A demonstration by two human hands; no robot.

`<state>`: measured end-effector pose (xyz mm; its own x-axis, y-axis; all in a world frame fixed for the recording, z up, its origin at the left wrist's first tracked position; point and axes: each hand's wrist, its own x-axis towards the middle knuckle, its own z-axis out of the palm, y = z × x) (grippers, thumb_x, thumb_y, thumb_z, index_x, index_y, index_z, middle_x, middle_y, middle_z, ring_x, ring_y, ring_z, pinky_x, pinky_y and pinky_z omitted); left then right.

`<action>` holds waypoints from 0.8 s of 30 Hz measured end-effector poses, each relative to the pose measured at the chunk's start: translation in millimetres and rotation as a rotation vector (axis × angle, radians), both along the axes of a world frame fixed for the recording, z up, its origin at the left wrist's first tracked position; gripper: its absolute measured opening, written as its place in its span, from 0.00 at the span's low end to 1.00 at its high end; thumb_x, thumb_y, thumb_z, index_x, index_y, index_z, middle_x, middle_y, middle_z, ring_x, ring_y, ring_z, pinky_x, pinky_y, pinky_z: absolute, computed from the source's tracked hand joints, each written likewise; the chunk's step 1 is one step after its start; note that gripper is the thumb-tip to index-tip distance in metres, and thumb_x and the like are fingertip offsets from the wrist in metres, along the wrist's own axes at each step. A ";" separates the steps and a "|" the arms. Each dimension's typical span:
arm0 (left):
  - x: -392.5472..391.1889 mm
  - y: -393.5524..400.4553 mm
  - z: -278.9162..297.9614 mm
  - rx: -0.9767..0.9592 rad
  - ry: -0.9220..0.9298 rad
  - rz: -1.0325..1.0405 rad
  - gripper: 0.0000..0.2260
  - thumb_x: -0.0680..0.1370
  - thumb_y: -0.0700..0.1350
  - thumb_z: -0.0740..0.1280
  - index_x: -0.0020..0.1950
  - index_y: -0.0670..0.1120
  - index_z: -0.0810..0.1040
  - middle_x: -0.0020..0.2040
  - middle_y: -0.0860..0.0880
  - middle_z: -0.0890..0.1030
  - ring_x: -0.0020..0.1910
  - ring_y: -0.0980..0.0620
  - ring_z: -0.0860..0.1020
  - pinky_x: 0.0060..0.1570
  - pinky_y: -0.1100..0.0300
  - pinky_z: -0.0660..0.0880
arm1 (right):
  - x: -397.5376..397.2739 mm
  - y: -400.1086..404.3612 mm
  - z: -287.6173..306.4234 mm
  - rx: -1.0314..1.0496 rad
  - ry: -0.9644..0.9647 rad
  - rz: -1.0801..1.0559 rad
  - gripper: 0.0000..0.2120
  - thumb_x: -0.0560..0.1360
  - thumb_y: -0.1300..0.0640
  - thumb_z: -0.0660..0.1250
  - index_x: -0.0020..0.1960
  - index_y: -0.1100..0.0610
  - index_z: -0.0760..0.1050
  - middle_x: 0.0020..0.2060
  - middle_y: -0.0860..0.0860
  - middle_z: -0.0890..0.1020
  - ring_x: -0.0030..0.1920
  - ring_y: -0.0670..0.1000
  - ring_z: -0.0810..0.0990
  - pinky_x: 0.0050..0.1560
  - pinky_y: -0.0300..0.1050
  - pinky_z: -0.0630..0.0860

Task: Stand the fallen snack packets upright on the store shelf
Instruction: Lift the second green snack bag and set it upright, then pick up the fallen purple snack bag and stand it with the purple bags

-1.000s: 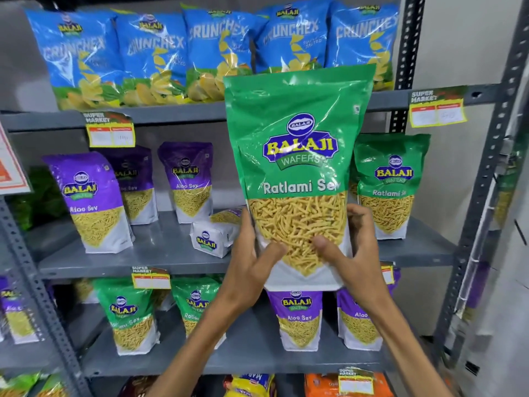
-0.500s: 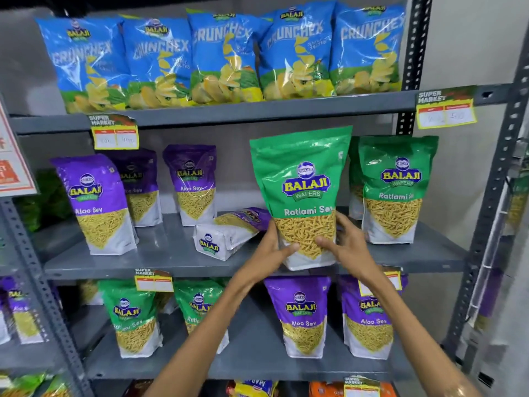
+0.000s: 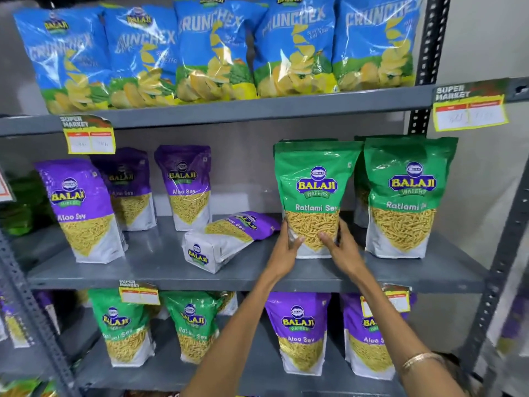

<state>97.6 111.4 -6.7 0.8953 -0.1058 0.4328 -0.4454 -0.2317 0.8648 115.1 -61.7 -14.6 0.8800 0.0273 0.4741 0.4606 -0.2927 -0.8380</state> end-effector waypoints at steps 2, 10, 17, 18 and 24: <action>0.5 1.8 -3.3 -0.003 0.012 0.016 0.32 0.84 0.37 0.63 0.83 0.44 0.50 0.81 0.48 0.64 0.79 0.52 0.64 0.78 0.64 0.61 | 0.8 0.3 -2.3 -0.025 0.013 0.004 0.29 0.81 0.55 0.69 0.78 0.58 0.63 0.65 0.48 0.78 0.67 0.49 0.76 0.67 0.47 0.72; -19.6 7.5 -2.5 -0.086 0.113 0.114 0.36 0.82 0.44 0.68 0.84 0.47 0.50 0.83 0.49 0.60 0.82 0.48 0.60 0.80 0.48 0.60 | -27.6 7.6 -9.5 -0.050 -0.014 -0.215 0.36 0.79 0.48 0.70 0.80 0.62 0.59 0.75 0.58 0.70 0.75 0.56 0.69 0.75 0.47 0.64; -50.7 116.5 29.4 0.081 -0.458 0.686 0.11 0.77 0.40 0.69 0.58 0.48 0.82 0.56 0.50 0.83 0.56 0.45 0.80 0.61 0.42 0.76 | -82.0 96.5 -14.5 -0.014 -0.198 -0.204 0.08 0.80 0.48 0.67 0.47 0.51 0.76 0.39 0.45 0.83 0.41 0.45 0.82 0.48 0.45 0.78; -47.6 137.1 37.7 0.136 -0.382 0.770 0.12 0.76 0.41 0.69 0.59 0.49 0.82 0.57 0.48 0.82 0.58 0.43 0.79 0.62 0.42 0.75 | -79.4 116.8 -6.0 -0.036 -0.095 -0.174 0.11 0.79 0.46 0.69 0.45 0.54 0.77 0.38 0.47 0.84 0.41 0.49 0.84 0.48 0.48 0.78; -13.5 239.5 69.3 0.166 0.660 0.444 0.18 0.78 0.53 0.72 0.61 0.46 0.75 0.57 0.44 0.80 0.57 0.44 0.78 0.58 0.51 0.75 | -40.7 205.5 40.9 -0.262 0.516 0.004 0.41 0.76 0.27 0.59 0.74 0.59 0.74 0.74 0.61 0.74 0.75 0.59 0.73 0.76 0.51 0.67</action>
